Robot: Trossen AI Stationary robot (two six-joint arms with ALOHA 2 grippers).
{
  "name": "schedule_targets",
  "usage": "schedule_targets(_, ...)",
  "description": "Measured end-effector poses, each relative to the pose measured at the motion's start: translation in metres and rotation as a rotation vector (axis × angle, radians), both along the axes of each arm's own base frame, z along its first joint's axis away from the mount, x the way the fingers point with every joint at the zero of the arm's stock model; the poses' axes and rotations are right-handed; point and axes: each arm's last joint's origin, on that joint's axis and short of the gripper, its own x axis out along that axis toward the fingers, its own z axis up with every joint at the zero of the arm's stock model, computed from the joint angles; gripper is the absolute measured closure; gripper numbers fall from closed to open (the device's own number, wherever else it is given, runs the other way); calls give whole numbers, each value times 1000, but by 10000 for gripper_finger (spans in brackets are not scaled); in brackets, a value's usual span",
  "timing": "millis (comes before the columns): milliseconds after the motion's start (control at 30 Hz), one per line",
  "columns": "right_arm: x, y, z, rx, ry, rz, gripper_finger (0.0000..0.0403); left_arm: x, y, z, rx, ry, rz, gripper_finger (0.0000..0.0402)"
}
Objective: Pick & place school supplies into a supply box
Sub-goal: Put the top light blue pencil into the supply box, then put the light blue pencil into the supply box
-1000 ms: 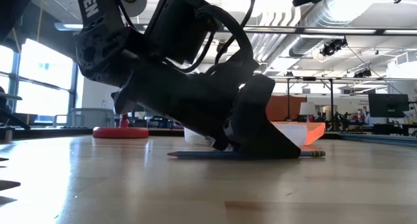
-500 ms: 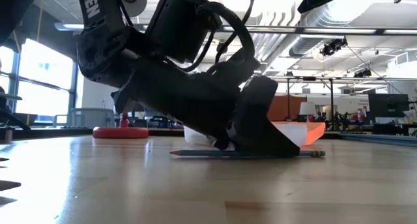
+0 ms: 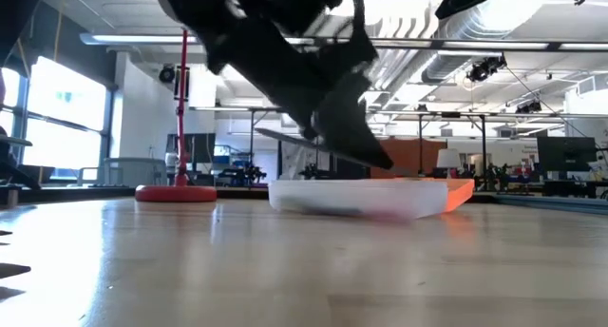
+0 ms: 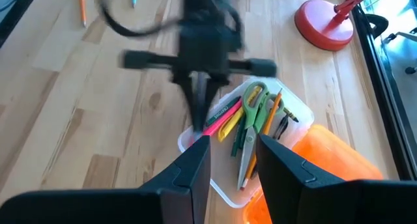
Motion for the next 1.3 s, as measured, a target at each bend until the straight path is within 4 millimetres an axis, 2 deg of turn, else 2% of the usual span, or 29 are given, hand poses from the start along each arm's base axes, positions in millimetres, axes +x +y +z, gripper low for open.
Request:
schedule_targets(100, 0, 0, 0, -1, 3, 0, 300, 4, 30, 1, -28, 75, -49, 360)
schedule_targets(233, -1, 0, -1, -6, 11, 2, 300, 6, 66, 3, -101, 67, -111, 360)
schedule_targets(433, -1, 0, -1, -9, 16, 3, 300, 2, 100, 0, -98, 80, -123, 350)
schedule_targets(667, 0, -1, 0, -27, 1, -17, 300, 4, 99, -6, -100, 92, -139, 322)
schedule_targets(800, 0, -1, 0, -28, -4, -19, 300, 6, 100, -21, -109, 116, -128, 302)
schedule_targets(900, 0, -1, 0, -24, -6, -22, 300, 10, 101, -21, -101, 63, -106, 293)
schedule_targets(1000, 0, -1, 0, -22, -6, -21, 300, 16, 101, -13, -81, -25, -112, 292)
schedule_targets(1167, 0, -1, 0, -20, -8, -21, 300, 28, 102, 15, -35, -78, -143, 291)
schedule_targets(1300, 0, -1, 0, -18, -6, -19, 300, 40, 96, 40, -83, -37, -214, 291)
